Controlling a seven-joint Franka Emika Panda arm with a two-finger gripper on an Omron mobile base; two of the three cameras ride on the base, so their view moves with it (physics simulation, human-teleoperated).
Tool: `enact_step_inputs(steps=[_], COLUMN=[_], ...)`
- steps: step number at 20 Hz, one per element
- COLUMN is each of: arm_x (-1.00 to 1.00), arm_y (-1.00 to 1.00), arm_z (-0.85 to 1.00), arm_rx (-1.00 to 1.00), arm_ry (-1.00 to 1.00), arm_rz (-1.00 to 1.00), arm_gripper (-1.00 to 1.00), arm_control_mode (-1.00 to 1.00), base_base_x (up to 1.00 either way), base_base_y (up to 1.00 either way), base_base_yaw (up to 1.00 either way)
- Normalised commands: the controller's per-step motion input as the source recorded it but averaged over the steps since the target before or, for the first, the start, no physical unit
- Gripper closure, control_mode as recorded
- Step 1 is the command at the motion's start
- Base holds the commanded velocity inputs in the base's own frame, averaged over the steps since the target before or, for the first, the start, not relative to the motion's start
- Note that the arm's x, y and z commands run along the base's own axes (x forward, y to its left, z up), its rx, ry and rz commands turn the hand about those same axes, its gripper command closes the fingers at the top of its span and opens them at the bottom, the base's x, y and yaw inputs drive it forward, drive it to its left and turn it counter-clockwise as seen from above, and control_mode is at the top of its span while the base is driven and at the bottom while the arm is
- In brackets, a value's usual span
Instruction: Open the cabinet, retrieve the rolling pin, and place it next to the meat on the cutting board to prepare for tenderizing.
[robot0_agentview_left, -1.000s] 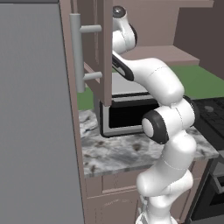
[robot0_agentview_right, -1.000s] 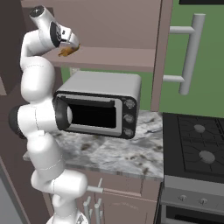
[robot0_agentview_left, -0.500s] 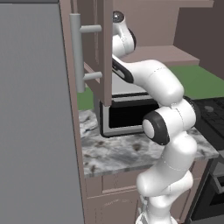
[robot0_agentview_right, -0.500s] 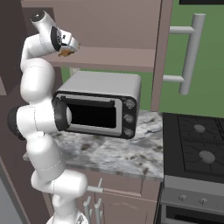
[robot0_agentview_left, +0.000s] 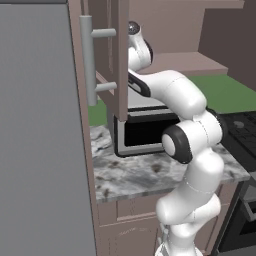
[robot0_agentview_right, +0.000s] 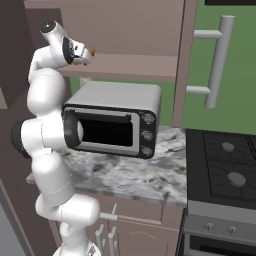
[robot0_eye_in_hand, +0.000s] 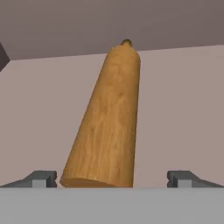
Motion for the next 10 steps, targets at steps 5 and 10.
enact_step_inputs(steps=[5,10], arm_x=[0.3,0.28], arm_y=[0.16,0.19], arm_z=[-0.08,0.0], arm_rx=[0.0,0.0], arm_ry=[0.0,0.0], arm_rz=[0.0,0.0], arm_gripper=[-1.0,-1.0], arm_control_mode=[-1.0,-1.0], base_base_x=[0.0,0.0], base_base_y=[0.0,0.0], base_base_yaw=[0.0,0.0])
